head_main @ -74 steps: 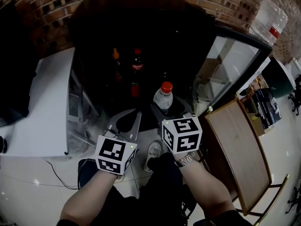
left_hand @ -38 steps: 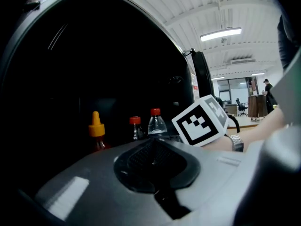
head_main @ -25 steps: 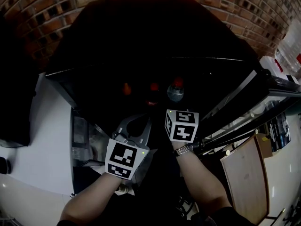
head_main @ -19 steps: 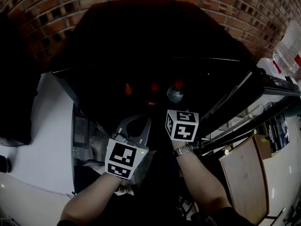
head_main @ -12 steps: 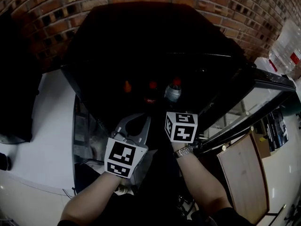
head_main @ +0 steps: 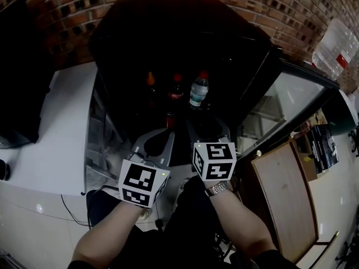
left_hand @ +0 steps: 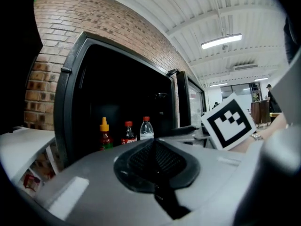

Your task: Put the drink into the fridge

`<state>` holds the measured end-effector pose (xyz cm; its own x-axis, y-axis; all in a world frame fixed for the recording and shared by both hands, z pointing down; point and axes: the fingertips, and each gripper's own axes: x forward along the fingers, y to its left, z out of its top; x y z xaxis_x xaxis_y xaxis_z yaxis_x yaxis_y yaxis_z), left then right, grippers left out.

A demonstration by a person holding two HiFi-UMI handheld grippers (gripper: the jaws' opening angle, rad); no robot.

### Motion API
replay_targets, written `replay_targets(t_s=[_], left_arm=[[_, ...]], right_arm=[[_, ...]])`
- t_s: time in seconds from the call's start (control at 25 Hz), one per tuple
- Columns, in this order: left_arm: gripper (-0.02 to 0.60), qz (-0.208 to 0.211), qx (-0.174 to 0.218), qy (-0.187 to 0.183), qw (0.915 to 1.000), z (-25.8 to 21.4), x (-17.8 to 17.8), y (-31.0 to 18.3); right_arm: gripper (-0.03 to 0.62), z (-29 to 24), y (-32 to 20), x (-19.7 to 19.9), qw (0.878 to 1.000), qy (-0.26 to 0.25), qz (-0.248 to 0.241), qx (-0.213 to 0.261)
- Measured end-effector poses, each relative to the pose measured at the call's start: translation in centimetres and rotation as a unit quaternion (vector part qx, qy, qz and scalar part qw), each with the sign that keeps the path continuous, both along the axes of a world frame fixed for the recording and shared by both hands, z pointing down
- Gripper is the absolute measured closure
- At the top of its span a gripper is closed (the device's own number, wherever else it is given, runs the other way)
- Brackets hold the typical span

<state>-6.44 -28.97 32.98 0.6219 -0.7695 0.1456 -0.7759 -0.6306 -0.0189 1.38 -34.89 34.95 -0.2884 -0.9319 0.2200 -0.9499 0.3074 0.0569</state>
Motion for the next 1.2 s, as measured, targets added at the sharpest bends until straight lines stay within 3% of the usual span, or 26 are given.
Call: replay_targets(t_s=[0.4,0.88,1.2], left_arm=[[0.577,-0.019,0.010,0.009,0.9997,-1.0,-0.7,11.3],[0.577,-0.006,0.031,0.012,0.9994,-2.3,0.5,25.9],[0.577,-0.003,0.050,0.016,0.9986,-3.7,0.5,31.9]], right_arm=[[0.361,-4.5,14.6,-1.3,0.998,-0.011,-0.037,0.049],[0.593,-6.0,31.4,-2.1,0.995,-0.009,-0.070,0.074],[0.594,-6.5,37.6,-2.6,0.993,-0.006,-0.083,0.082]])
